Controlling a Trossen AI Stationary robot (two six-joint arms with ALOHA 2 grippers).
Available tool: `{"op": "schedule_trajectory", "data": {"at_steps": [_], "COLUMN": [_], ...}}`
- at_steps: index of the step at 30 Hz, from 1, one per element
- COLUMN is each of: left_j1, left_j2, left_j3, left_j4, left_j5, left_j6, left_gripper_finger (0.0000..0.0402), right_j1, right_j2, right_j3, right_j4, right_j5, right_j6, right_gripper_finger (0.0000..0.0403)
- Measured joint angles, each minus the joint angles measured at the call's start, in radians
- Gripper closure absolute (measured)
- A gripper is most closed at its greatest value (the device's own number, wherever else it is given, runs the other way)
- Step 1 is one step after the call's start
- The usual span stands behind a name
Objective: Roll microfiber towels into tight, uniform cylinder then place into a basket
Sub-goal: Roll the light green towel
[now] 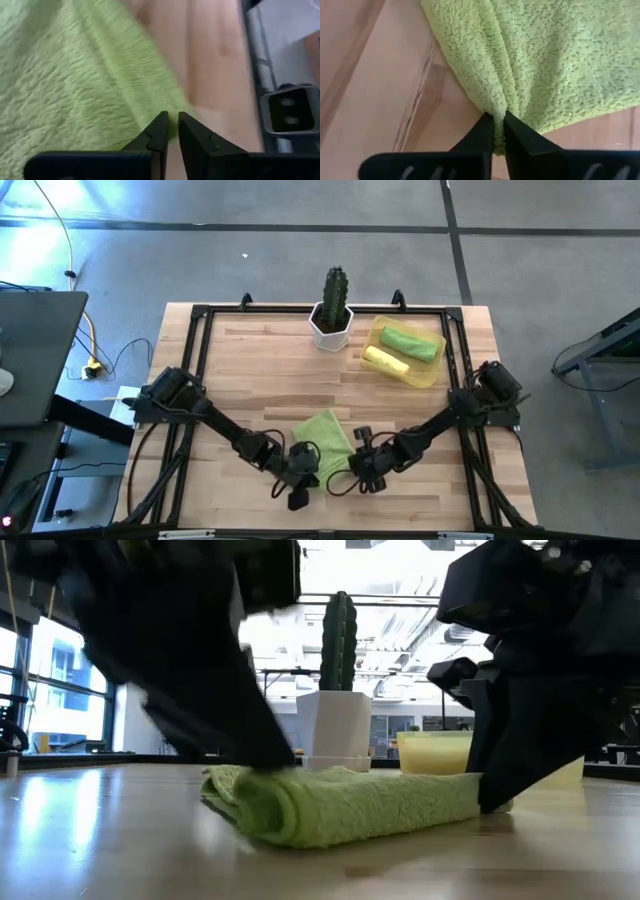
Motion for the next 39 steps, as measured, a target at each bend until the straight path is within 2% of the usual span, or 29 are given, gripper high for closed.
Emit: {"op": "schedule_trajectory", "data": {"at_steps": [5,11,15,20,28,35,39], "left_j1": [-0.002,-0.029,-0.06,-0.103,-0.139,-0.134,-0.115], "left_j2": [-0.057,-0.076,-0.065,-0.065,-0.028,0.022,0.045], "left_j3": [0.001,0.002,0.002,0.002,0.002,0.002,0.002], "left_j4": [0.004,0.027,0.032,0.034,0.032,0.032,0.027], "left_j5": [-0.013,-0.058,-0.147,-0.271,-0.389,-0.529,-0.523], "left_j6": [0.057,0.116,0.187,0.321,0.481,0.473,0.443], "left_gripper_finger": [0.0369,0.0369,0.0369,0.0369,0.0369,0.0369,0.0369], "right_j1": [-0.041,-0.13,-0.186,-0.25,-0.319,-0.335,-0.335], "right_j2": [-0.002,-0.001,0.005,0.006,0.006,0.007,0.024], "right_j3": [-0.001,-0.003,-0.004,-0.006,-0.006,-0.005,-0.003], "right_j4": [0.004,0.051,0.107,0.118,0.124,0.112,0.107], "right_j5": [-0.175,-0.446,-0.582,-0.695,-0.797,-0.802,-0.802], "right_j6": [0.007,0.137,0.218,0.363,0.546,0.586,0.601], "right_gripper_finger": [0.0399,0.04,0.0401,0.0402,0.0402,0.0402,0.0402]}}
